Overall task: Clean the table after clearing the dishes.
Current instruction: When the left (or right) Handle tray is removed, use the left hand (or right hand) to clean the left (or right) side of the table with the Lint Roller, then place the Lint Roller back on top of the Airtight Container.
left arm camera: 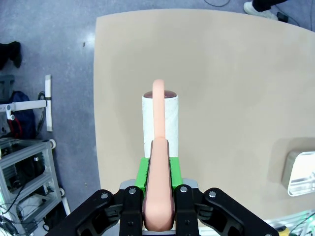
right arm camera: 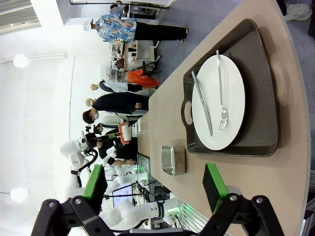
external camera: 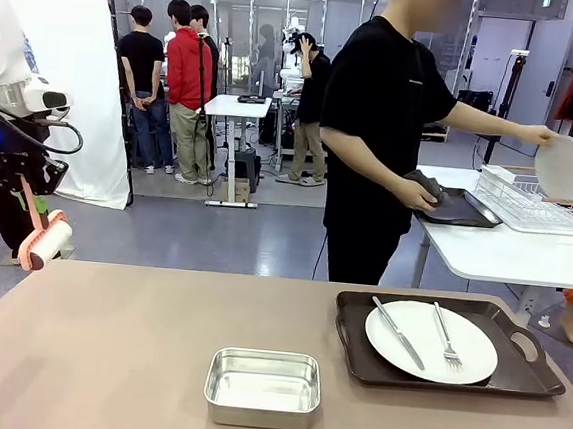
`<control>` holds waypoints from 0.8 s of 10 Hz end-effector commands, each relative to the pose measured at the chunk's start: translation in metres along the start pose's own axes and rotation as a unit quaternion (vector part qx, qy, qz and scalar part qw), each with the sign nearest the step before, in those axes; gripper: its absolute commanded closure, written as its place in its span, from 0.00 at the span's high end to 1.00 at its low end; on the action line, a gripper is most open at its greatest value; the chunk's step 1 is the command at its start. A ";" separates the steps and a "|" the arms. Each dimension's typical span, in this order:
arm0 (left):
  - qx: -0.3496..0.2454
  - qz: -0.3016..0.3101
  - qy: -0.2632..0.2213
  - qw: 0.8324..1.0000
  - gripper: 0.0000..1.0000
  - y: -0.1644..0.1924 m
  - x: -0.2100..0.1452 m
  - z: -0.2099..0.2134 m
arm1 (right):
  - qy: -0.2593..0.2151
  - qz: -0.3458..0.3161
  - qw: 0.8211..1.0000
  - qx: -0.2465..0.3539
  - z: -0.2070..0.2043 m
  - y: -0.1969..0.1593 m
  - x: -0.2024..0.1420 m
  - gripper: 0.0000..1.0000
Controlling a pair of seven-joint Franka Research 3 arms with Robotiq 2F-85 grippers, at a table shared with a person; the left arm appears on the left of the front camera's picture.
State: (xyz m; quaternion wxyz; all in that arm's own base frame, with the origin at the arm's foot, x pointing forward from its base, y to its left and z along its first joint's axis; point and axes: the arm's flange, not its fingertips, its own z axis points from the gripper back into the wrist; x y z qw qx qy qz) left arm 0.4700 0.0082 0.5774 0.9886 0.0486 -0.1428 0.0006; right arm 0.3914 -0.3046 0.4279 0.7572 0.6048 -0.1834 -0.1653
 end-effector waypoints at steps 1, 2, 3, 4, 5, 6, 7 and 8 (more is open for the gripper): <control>0.002 -0.001 -0.002 1.000 0.21 0.000 -0.001 0.002 | 0.000 0.001 1.000 0.000 0.000 0.003 -0.001 1.00; 0.002 -0.001 -0.002 1.000 0.21 0.000 -0.001 0.002 | 0.000 0.001 1.000 0.000 0.000 0.003 -0.001 1.00; 0.002 -0.001 -0.002 1.000 0.21 0.000 -0.001 0.002 | 0.000 0.001 1.000 0.000 0.000 0.003 -0.001 1.00; 0.002 -0.001 -0.002 1.000 0.21 0.000 -0.001 0.002 | 0.000 0.001 1.000 0.000 0.000 0.003 -0.001 1.00; 0.002 -0.001 -0.002 1.000 0.21 0.000 -0.001 0.002 | 0.000 0.001 1.000 0.000 0.000 0.003 -0.001 1.00; 0.002 -0.001 -0.002 1.000 0.21 0.000 -0.001 0.002 | 0.000 0.001 1.000 0.000 0.000 0.003 -0.001 1.00; 0.002 -0.001 -0.002 1.000 0.21 0.000 -0.001 0.002 | 0.000 0.001 1.000 0.000 0.000 0.003 -0.001 1.00; 0.002 -0.001 -0.002 1.000 0.21 0.000 -0.001 0.002 | 0.000 0.001 1.000 0.000 0.000 0.003 -0.001 1.00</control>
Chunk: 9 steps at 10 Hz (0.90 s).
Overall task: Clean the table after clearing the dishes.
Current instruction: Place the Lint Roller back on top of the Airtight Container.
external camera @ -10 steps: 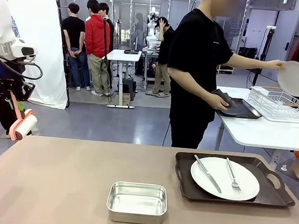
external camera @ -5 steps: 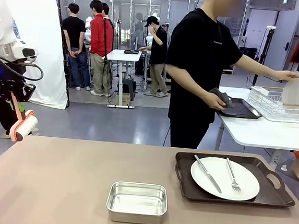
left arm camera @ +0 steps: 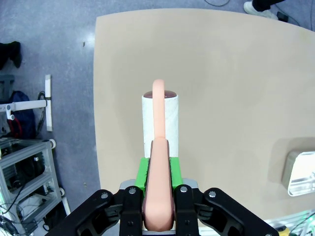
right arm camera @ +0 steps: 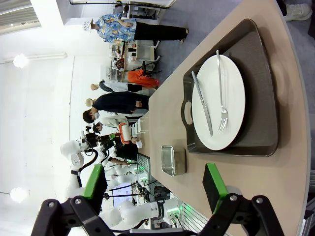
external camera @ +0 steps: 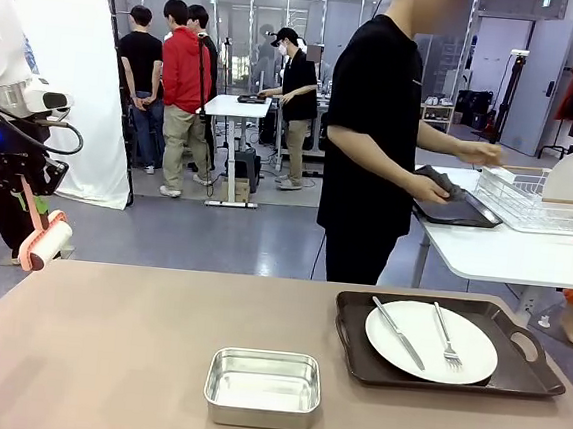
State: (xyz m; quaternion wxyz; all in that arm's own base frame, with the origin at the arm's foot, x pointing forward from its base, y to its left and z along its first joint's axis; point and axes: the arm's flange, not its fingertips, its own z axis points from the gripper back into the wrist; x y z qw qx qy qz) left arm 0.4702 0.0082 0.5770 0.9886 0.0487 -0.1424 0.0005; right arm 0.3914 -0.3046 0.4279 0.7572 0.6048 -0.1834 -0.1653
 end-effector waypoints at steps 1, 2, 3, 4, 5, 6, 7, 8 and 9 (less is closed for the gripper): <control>0.002 -0.001 -0.002 1.000 0.21 0.000 -0.001 0.003 | 0.000 0.001 1.000 0.000 0.000 0.003 -0.001 1.00; 0.002 -0.001 -0.002 1.000 0.21 0.000 -0.001 0.003 | 0.000 0.001 1.000 0.000 0.000 0.003 -0.001 1.00; 0.002 -0.001 -0.002 1.000 0.21 0.000 -0.001 0.003 | 0.000 0.001 1.000 0.000 0.000 0.003 -0.001 1.00; 0.002 -0.001 -0.002 1.000 0.21 0.000 -0.001 0.003 | 0.000 0.001 1.000 0.000 0.000 0.003 -0.001 1.00; 0.002 -0.001 -0.002 1.000 0.21 0.000 -0.001 0.003 | 0.000 0.001 1.000 0.000 0.000 0.003 -0.001 1.00; 0.002 -0.001 -0.002 1.000 0.21 0.000 -0.001 0.003 | 0.000 0.001 1.000 0.000 0.000 0.003 -0.001 1.00; 0.000 0.000 0.000 1.000 0.21 0.000 0.000 0.000 | 0.000 0.001 1.000 0.000 0.000 0.003 -0.001 1.00; 0.005 -0.070 -0.040 0.997 0.21 -0.013 0.003 0.015 | 0.000 0.001 1.000 0.000 0.000 0.003 -0.001 1.00; 0.002 -0.131 -0.066 0.989 0.21 -0.031 0.006 0.030 | 0.000 0.001 1.000 0.000 0.000 0.003 -0.001 1.00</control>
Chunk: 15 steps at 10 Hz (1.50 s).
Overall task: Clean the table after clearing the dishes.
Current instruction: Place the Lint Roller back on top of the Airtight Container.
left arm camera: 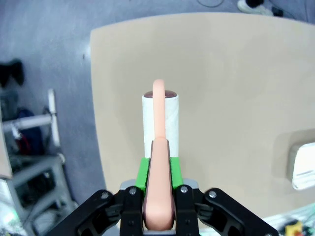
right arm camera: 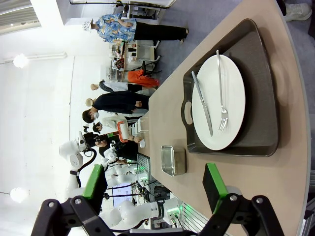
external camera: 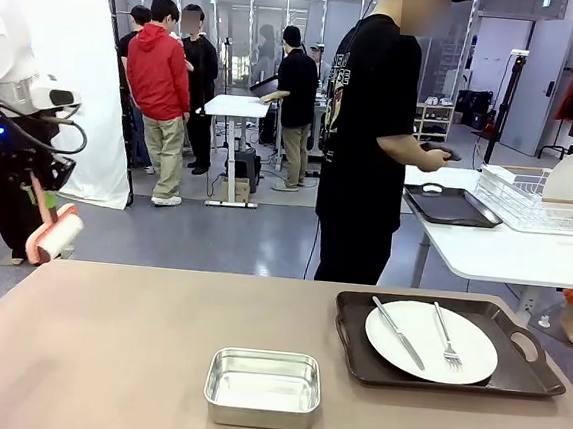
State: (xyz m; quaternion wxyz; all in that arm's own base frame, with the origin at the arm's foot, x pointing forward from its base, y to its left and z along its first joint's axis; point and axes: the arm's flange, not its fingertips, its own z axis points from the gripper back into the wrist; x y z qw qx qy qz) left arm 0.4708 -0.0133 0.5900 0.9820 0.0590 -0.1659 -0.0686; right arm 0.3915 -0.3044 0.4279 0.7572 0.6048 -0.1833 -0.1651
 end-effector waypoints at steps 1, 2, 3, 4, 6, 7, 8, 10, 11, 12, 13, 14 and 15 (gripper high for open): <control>-0.007 -0.128 -0.067 0.989 0.21 -0.032 0.010 0.030 | -0.001 0.001 1.000 0.000 0.001 0.003 -0.001 1.00; -0.015 -0.211 -0.087 0.973 0.21 -0.059 0.016 0.045 | -0.001 0.001 1.000 0.000 0.001 0.003 -0.001 1.00; -0.031 -0.300 -0.099 0.948 0.21 -0.093 0.020 0.058 | -0.001 0.001 1.000 0.000 0.001 0.003 -0.001 1.00; -0.047 -0.378 -0.109 0.918 0.21 -0.121 0.019 0.068 | -0.001 0.001 1.000 0.000 0.001 0.003 -0.001 1.00; -0.078 -0.512 -0.090 0.851 0.21 -0.176 0.007 0.073 | -0.001 0.001 1.000 0.000 0.001 0.003 -0.001 1.00; -0.098 -0.563 -0.097 0.815 0.21 -0.204 -0.005 0.070 | -0.001 0.001 1.000 0.000 0.001 0.003 -0.001 1.00; -0.096 -0.592 -0.100 0.794 0.21 -0.227 -0.016 0.064 | -0.001 0.001 1.000 0.000 0.001 0.003 -0.001 1.00; -0.129 -0.649 -0.079 0.745 0.21 -0.273 -0.044 0.047 | -0.001 0.001 1.000 0.000 0.001 0.003 -0.001 1.00; -0.134 -0.672 -0.060 0.726 0.21 -0.290 -0.057 0.042 | -0.001 0.001 1.000 0.000 0.001 0.003 -0.001 1.00; -0.152 -0.671 -0.053 0.724 0.21 -0.304 -0.067 0.042 | -0.001 0.001 1.000 0.000 0.001 0.003 -0.001 1.00; -0.160 -0.666 -0.048 0.727 0.21 -0.308 -0.072 0.046 | -0.001 0.001 1.000 0.000 0.001 0.003 -0.001 1.00; -0.161 -0.641 -0.054 0.748 0.21 -0.306 -0.065 0.056 | -0.001 0.001 1.000 0.000 0.001 0.003 -0.001 1.00; -0.144 -0.668 -0.051 0.728 0.21 -0.317 -0.072 0.037 | -0.001 0.001 1.000 0.000 0.001 0.003 -0.001 1.00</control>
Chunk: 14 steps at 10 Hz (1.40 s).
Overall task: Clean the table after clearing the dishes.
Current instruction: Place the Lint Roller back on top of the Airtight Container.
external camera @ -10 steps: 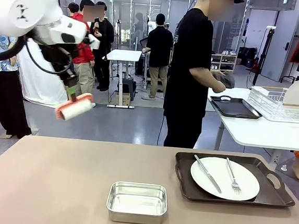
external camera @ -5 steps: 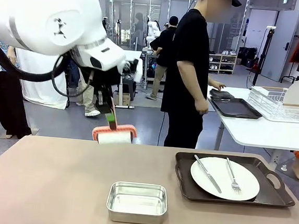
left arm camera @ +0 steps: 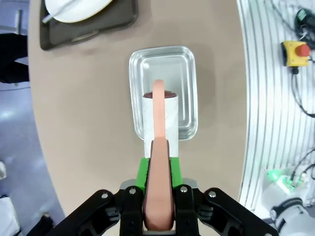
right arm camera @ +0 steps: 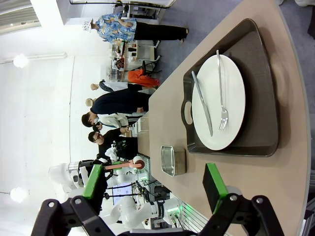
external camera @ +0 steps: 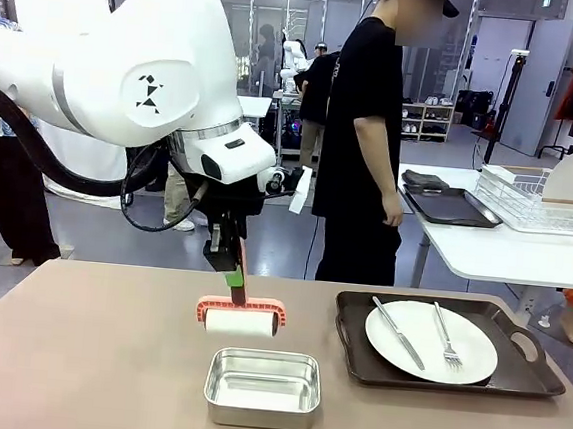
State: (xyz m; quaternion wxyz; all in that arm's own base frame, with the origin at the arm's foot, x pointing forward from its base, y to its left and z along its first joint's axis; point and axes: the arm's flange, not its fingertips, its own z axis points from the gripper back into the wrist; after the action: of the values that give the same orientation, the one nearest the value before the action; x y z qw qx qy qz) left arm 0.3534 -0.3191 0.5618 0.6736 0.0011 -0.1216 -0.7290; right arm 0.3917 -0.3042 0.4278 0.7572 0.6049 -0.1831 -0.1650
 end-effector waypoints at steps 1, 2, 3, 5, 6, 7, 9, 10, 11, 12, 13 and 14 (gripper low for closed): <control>0.005 -0.007 0.005 1.000 0.21 0.001 -0.002 -0.004 | -0.001 0.001 1.000 0.000 0.001 0.003 -0.001 1.00; 0.005 -0.007 0.005 1.000 0.21 0.001 -0.002 -0.004 | -0.001 0.001 1.000 0.000 0.001 0.003 -0.001 1.00; 0.005 -0.007 0.005 1.000 0.21 0.001 -0.002 -0.004 | -0.001 0.001 1.000 0.000 0.001 0.003 -0.001 1.00; -0.003 0.000 0.003 1.000 0.21 0.001 0.000 -0.005 | -0.001 0.001 1.000 0.000 0.001 0.003 -0.001 1.00; -0.018 0.002 0.000 1.000 0.21 0.003 0.001 -0.016 | -0.001 0.001 1.000 0.000 0.001 0.003 -0.001 1.00; -0.029 0.007 -0.006 1.000 0.21 0.004 -0.001 -0.026 | -0.001 0.001 1.000 0.000 0.001 0.003 -0.001 1.00; -0.034 0.016 -0.015 0.999 0.21 0.001 -0.004 -0.051 | -0.001 0.001 1.000 0.000 0.001 0.003 -0.001 1.00; -0.040 0.021 -0.016 0.999 0.21 0.004 -0.004 -0.059 | -0.001 0.001 1.000 0.000 0.001 0.003 -0.001 1.00; -0.052 0.018 -0.008 0.998 0.21 0.007 0.001 -0.070 | -0.001 0.001 1.000 0.000 0.001 0.003 -0.001 1.00; -0.054 0.018 0.001 0.998 0.21 0.010 0.006 -0.077 | -0.001 0.001 1.000 0.000 0.001 0.003 -0.001 1.00; -0.045 0.021 0.012 0.999 0.21 0.014 0.011 -0.087 | -0.001 0.001 1.000 0.000 0.001 0.003 -0.001 1.00; -0.044 0.022 0.019 0.999 0.21 0.018 0.015 -0.094 | -0.001 0.001 1.000 0.000 0.001 0.003 -0.001 1.00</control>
State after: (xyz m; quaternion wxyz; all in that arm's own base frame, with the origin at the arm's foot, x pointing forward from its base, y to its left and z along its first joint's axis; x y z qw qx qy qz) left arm 0.3791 -0.3440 0.4745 0.6839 -0.0348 -0.0702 -0.7254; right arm 0.3917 -0.3042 0.4278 0.7572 0.6049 -0.1830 -0.1650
